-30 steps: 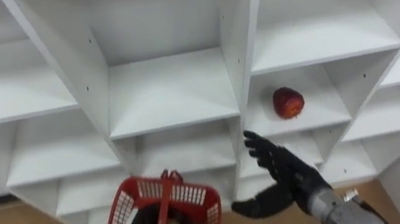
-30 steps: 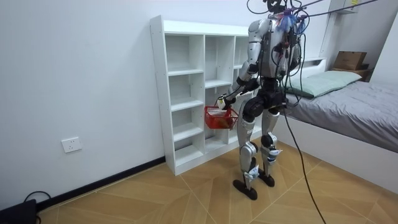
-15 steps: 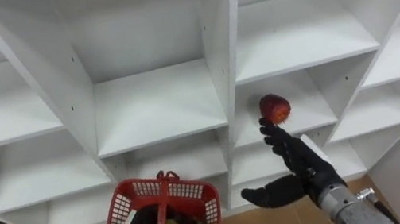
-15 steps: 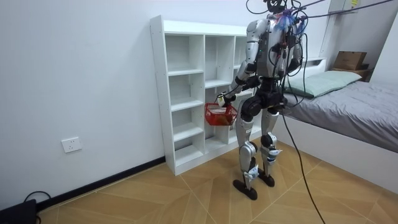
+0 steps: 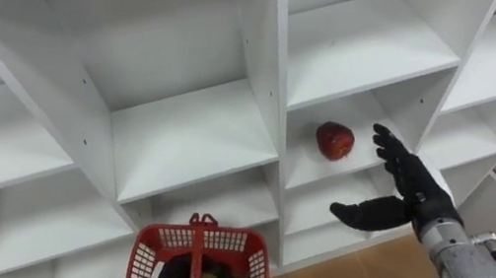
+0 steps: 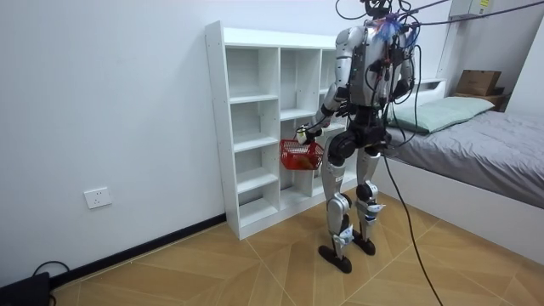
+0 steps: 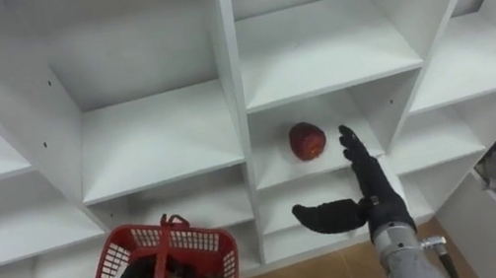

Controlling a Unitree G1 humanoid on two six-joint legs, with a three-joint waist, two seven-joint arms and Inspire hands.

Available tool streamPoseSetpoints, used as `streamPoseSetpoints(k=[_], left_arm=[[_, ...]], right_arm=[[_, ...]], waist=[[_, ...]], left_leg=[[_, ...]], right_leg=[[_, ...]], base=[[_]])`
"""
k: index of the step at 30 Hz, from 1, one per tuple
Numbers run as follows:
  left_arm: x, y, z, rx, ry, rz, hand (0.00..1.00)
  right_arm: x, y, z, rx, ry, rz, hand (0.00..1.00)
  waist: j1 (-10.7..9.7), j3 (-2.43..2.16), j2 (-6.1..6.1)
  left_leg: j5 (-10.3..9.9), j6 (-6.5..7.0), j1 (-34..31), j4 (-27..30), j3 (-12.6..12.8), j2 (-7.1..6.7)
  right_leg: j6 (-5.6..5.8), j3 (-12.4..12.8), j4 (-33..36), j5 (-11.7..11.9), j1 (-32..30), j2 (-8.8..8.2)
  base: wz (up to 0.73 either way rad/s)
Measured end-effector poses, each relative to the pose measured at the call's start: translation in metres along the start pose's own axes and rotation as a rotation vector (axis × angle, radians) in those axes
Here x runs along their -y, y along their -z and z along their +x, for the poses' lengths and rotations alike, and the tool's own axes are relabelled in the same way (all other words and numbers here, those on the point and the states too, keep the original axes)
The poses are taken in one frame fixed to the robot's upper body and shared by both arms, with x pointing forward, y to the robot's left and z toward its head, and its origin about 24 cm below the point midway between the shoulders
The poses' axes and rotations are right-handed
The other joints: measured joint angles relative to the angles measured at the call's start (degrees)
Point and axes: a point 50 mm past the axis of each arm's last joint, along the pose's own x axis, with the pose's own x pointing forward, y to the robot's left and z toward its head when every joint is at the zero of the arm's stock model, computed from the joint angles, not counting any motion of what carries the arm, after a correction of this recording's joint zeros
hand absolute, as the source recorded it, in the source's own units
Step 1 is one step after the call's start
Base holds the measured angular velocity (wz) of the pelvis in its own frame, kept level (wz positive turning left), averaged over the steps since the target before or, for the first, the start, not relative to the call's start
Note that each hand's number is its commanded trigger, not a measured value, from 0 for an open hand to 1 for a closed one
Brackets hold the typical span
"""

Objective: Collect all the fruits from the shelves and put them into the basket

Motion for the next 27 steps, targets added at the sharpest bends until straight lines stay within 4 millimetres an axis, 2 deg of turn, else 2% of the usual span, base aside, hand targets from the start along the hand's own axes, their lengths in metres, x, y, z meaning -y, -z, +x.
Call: streamPoseSetpoints(k=[7,10,14,22,27], left_arm=[[-0.006,-0.004,0.000,0.018,-0.030,-0.022,1.00],[-0.006,-0.005,0.000,0.019,-0.037,-0.029,1.00],[-0.006,-0.004,0.000,0.016,-0.035,-0.030,1.00],[-0.006,0.005,-0.004,-0.031,-0.036,-0.033,1.00],[-0.006,0.003,-0.003,-0.024,-0.035,-0.033,1.00]], right_arm=[[0.011,-0.001,0.001,0.013,0.100,-0.013,0.00],[0.012,-0.001,0.001,0.014,0.119,-0.016,0.00],[0.012,-0.001,0.001,0.014,0.121,-0.016,0.00],[0.012,0.006,0.000,-0.014,0.118,-0.023,0.00],[0.012,0.008,0.000,-0.029,0.114,-0.018,0.00]], waist=[[0.0,-0.08,0.12],[0.0,-0.25,0.38],[0.1,-0.28,0.41],[0.4,0.11,-0.44],[1.1,-0.13,-0.76]], left_leg=[[-0.1,-0.08,1.0,0.0,0.0,0.15],[-0.1,-0.09,1.3,0.0,0.0,0.17],[-0.1,-0.09,1.3,-0.1,0.1,0.18],[-0.1,-0.09,1.1,-0.1,-0.2,0.11],[-0.1,-0.08,0.7,-0.1,-0.2,0.08]], right_leg=[[-0.09,0.0,0.2,0.0,0.8,0.13],[-0.10,0.0,0.2,0.0,1.1,0.15],[-0.10,0.2,0.1,0.0,1.1,0.19],[-0.08,-0.1,0.1,0.0,1.0,0.09],[-0.08,0.0,0.2,0.0,0.7,0.07]], base=[[0.00],[0.00],[0.00],[0.00],[0.00]])
